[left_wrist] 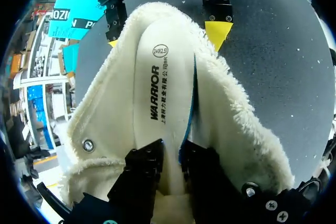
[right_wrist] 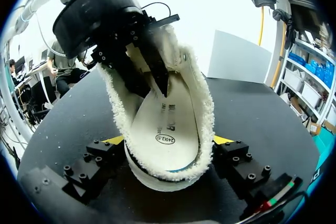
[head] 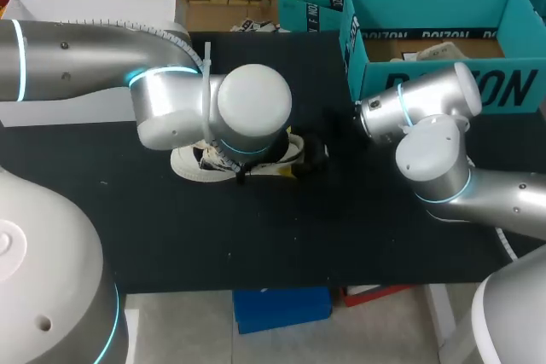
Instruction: Take the shoe out of the shoebox, open the shoe tongue, remove and reinsert the insole, then place the shoe into the shoebox
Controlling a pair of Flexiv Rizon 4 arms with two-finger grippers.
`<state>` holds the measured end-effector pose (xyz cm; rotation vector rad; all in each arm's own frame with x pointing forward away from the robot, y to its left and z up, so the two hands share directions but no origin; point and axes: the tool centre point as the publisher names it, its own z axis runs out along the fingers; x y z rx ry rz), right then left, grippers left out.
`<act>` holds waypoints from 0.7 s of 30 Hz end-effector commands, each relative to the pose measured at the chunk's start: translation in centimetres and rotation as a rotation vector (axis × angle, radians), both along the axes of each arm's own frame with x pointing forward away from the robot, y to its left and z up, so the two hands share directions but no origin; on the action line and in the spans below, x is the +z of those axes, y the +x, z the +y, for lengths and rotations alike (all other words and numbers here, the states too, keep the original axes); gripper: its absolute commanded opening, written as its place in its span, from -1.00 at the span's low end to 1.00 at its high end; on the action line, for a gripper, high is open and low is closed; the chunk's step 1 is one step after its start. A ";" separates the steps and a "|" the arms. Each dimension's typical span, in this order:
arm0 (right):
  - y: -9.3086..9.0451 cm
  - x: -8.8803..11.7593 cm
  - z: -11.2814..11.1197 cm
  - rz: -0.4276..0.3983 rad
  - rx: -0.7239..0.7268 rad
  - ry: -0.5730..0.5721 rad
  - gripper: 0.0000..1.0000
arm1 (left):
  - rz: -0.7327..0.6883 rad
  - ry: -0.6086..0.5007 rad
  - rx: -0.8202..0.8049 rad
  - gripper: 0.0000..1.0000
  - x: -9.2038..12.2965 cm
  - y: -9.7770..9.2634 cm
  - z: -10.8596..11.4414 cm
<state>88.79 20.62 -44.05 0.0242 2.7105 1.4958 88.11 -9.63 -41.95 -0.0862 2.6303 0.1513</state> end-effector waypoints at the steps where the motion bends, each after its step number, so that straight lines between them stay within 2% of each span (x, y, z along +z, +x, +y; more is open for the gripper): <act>1: 0.0 -0.3 -0.3 0.001 -0.001 -0.003 -1.00 | -0.122 -0.032 -0.032 -0.63 -3.2 1.9 2.5; 5: 0.0 -0.3 -0.3 0.001 -0.001 -0.003 -1.00 | -0.126 -0.064 -0.049 -0.67 -3.2 2.3 2.4; 9: 0.0 -0.3 -0.3 0.001 -0.001 -0.003 -1.00 | -0.087 -0.097 -0.064 -1.00 -2.9 2.4 2.3; 15: 0.0 -0.3 -0.3 0.001 -0.001 -0.003 -1.00 | 0.026 -0.176 -0.089 -1.00 -1.9 1.6 2.1; 21: 0.0 -0.3 -0.3 0.001 -0.001 -0.003 -1.00 | 0.150 -0.245 -0.114 -1.00 0.1 0.6 1.4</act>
